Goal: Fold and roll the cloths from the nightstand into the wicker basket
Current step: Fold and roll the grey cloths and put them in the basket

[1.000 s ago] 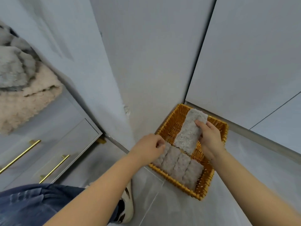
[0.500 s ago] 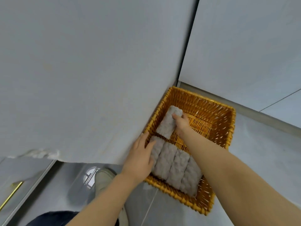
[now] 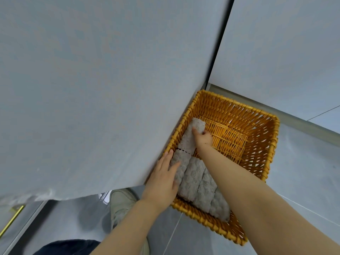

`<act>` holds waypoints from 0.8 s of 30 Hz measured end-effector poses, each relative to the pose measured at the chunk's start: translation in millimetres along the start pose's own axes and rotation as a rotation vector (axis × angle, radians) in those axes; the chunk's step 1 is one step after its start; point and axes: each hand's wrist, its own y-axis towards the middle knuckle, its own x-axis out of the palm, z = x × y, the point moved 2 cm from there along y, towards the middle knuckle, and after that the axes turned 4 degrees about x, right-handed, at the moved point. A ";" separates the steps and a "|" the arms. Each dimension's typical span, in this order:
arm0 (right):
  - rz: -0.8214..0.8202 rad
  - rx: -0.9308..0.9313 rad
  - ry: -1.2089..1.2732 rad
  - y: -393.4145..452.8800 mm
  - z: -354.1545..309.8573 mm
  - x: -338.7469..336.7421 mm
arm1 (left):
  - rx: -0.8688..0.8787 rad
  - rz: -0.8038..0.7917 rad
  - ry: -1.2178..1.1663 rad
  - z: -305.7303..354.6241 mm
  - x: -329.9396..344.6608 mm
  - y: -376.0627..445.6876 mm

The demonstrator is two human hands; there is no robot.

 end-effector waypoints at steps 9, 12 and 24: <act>-0.268 0.053 0.109 -8.9 12.2 -5.5 | -0.024 -0.029 0.023 3.5 1.4 1.9; -0.267 0.059 0.097 -14.0 6.1 -6.5 | -0.029 -0.037 0.010 3.4 -0.4 2.5; -0.230 -0.039 0.213 -98.7 -6.9 -54.8 | -0.178 0.001 -0.311 24.8 -11.6 -60.6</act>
